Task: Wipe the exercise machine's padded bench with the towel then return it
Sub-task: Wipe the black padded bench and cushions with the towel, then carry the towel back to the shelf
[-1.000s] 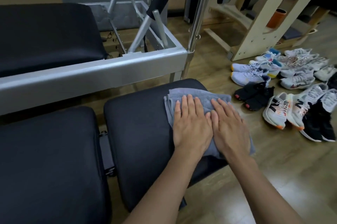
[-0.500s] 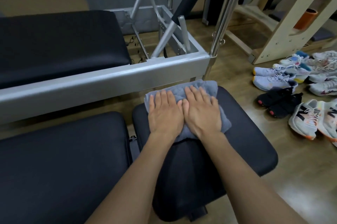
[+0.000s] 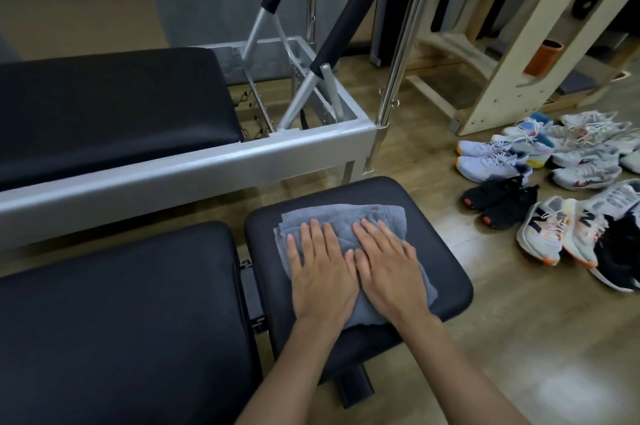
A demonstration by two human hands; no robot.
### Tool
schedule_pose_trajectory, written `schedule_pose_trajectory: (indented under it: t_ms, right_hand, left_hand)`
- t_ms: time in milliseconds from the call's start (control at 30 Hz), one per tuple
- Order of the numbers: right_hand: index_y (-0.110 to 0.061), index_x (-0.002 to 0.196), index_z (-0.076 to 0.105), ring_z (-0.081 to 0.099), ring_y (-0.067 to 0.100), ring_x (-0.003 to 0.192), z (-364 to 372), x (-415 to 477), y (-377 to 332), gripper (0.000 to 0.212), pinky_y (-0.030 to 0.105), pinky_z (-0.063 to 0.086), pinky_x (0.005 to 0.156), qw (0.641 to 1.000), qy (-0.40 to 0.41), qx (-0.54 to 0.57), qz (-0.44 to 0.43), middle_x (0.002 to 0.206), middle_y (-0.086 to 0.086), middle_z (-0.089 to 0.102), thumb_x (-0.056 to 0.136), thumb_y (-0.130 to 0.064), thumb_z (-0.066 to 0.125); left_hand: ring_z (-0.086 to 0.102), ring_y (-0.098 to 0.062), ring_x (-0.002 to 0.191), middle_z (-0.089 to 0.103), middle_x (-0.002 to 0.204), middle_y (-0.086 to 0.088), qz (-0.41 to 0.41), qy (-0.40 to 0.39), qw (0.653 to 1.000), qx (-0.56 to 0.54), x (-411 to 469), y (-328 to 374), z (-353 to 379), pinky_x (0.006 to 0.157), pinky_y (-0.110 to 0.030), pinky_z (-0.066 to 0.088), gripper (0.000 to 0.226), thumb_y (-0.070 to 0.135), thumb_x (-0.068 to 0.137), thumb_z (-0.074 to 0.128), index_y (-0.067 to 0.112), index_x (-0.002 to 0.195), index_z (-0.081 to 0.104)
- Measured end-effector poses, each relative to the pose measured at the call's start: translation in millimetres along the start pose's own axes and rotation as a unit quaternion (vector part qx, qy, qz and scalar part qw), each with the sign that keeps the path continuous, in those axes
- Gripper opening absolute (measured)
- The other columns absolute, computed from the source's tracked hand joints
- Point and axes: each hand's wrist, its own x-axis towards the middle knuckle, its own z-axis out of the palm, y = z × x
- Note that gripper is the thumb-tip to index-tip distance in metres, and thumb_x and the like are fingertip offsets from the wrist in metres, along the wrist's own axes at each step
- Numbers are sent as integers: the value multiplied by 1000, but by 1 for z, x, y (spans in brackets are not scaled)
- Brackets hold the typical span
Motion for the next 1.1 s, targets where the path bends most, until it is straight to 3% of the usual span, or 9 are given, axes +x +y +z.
schedule_pose_trajectory:
  t_ms: [100, 200, 300, 400, 567, 633, 800, 967, 1100]
  right_hand:
    - [-23, 143, 46, 31, 13, 142, -13, 4, 11, 51, 35, 28, 108, 993, 3, 97, 67, 151, -6, 42, 98, -43, 31]
    - [-18, 140, 42, 44, 25, 127, -30, 3, 15, 54, 44, 42, 99, 974, 54, 103, 195, 141, 4, 47, 93, -44, 53]
    - [-14, 131, 38, 52, 31, 117, -45, 4, 19, 72, 43, 46, 85, 941, -19, 124, 316, 130, 9, 52, 83, -65, 55]
    - [-8, 123, 42, 58, 34, 111, -53, 13, 25, 76, 35, 39, 75, 907, -114, 177, 364, 121, 12, 60, 80, -69, 58]
    - [-12, 101, 69, 66, 24, 91, -53, 29, 33, 62, 38, 54, 81, 867, -165, 314, 349, 101, 4, 71, 68, -65, 67]
    - [-13, 103, 65, 64, 24, 96, -52, 37, 28, 50, 42, 53, 87, 874, -170, 320, 325, 105, 4, 69, 76, -56, 66]
    - [-13, 111, 56, 61, 19, 98, -66, 57, -2, 36, 34, 48, 78, 863, -118, 403, 281, 107, 1, 64, 90, -41, 62]
    - [-17, 110, 57, 70, 22, 95, -85, 72, -49, 28, 43, 57, 80, 739, -97, 612, 263, 106, 4, 71, 90, -35, 66]
    - [-11, 117, 59, 70, 27, 100, -83, 74, -96, 30, 47, 55, 87, 655, -88, 712, 238, 110, 11, 72, 91, -25, 65]
  left_hand:
    - [33, -31, 143, 40, 151, -19, 49, -27, 998, -13, 14, 2, -2, 119, -51, 18, 69, 46, 95, 16, 4, 143, 43]
    - [12, -27, 149, 21, 160, -13, 33, -25, 997, -68, 18, -4, -10, 121, -45, 0, 66, 51, 96, 19, 15, 148, 34]
    - [21, -28, 144, 22, 158, -8, -135, 33, 974, -176, 9, 0, -29, 116, -46, 20, 59, 44, 94, 50, 19, 146, 35]
    - [42, -27, 126, 38, 142, -8, -271, 58, 909, -310, 7, 8, -42, 103, -44, 42, 68, 37, 85, 66, 17, 143, 38]
    - [65, -25, 90, 68, 100, -8, -384, -20, 816, -432, 21, 3, -52, 75, -35, 54, 28, 30, 79, 75, 10, 96, 66]
    - [67, -23, 83, 70, 88, -6, -365, -38, 817, -445, 25, -1, -57, 72, -34, 56, 17, 29, 82, 71, 13, 82, 68]
    - [64, -18, 97, 70, 107, -1, -257, 4, 856, -449, 39, -23, -77, 84, -33, 52, 22, 31, 94, 56, 18, 109, 64]
    - [69, -13, 94, 73, 102, 3, -265, 38, 770, -580, 41, -64, -124, 84, -36, 57, 17, 38, 89, 66, 26, 100, 68]
    - [72, -11, 89, 76, 100, 2, -263, -32, 689, -674, 26, -97, -154, 72, -27, 55, 32, 42, 90, 63, 19, 111, 69]
